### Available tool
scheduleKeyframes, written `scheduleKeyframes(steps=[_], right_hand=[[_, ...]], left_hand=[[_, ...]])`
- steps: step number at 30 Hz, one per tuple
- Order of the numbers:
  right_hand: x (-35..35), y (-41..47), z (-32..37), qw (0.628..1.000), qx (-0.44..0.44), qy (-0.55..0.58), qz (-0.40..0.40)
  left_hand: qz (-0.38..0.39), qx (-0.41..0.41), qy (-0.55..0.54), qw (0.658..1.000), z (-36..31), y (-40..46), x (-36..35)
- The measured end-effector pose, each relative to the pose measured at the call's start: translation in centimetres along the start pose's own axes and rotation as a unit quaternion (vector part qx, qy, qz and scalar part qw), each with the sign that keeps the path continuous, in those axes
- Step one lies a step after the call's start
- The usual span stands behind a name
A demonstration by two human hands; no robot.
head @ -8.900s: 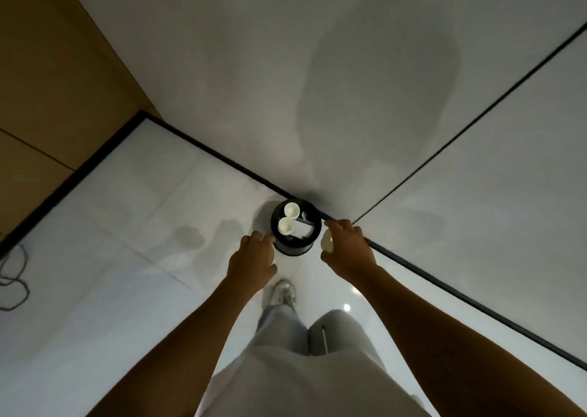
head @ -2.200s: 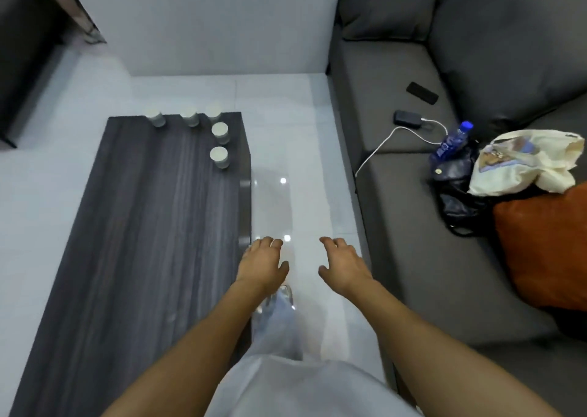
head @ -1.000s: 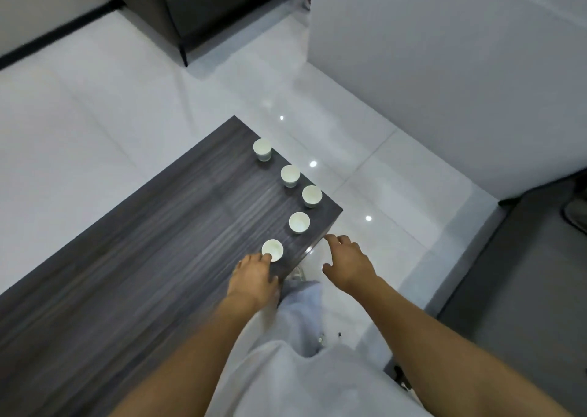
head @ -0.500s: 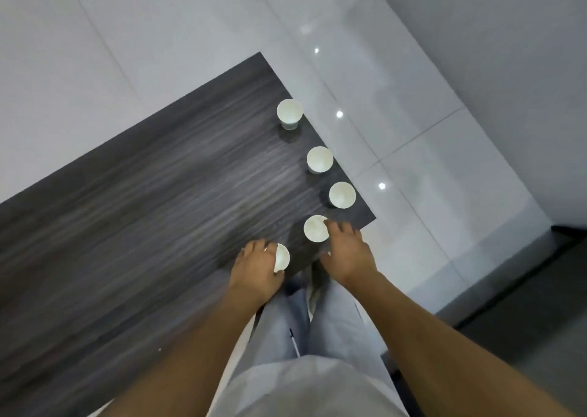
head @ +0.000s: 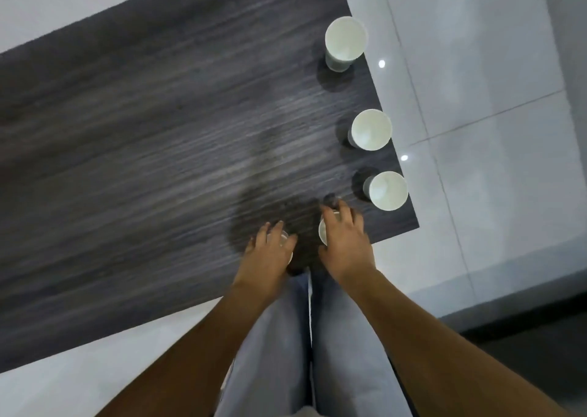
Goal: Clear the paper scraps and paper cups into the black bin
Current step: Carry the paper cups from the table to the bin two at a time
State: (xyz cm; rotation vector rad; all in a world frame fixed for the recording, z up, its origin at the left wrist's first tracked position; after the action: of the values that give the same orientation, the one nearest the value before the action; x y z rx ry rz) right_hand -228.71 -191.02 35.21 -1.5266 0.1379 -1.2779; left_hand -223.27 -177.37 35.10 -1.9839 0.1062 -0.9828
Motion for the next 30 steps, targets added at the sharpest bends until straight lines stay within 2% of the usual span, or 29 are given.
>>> scheduleKeyframes(steps=[6, 11, 18, 24, 30], right_hand=[[0.6, -0.5, 0.1, 0.999, 0.036, -0.012, 0.007], [4.3, -3.3, 0.7, 0.996, 0.084, -0.028, 0.01], [9.7, -10.1, 2.8, 0.975, 0.176, -0.139, -0.007], [10.4, -17.3, 6.7, 0.945, 0.242, -0.219, 0.016], [6.3, -24.7, 13.3, 0.901, 0.319, -0.291, 0.04]], left_hand=[[-0.032, 0.028, -0.04, 0.998, 0.2, -1.2, 0.6], [-0.07, 0.056, -0.077, 0.993, -1.7, -4.3, 3.4], [-0.151, 0.086, -0.1, 0.98, -4.7, -11.9, 6.9], [-0.209, 0.176, -0.162, 0.948, -4.7, -21.3, 6.1], [-0.24, 0.283, -0.217, 0.903, -2.5, -31.2, 1.1]])
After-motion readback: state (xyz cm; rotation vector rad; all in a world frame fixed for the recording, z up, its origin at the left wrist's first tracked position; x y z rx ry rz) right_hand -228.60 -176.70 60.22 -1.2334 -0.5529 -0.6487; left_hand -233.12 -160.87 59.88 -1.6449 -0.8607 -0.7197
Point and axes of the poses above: each hand's wrist, its own y-axis towards the middle knuckle, its own x-axis out of the back of the hand, z = x × y, the point moved 4 cm from there along y, towards the middle knuckle, and after that the axes turned 6 degrees about -x, right-handed, at the moved point
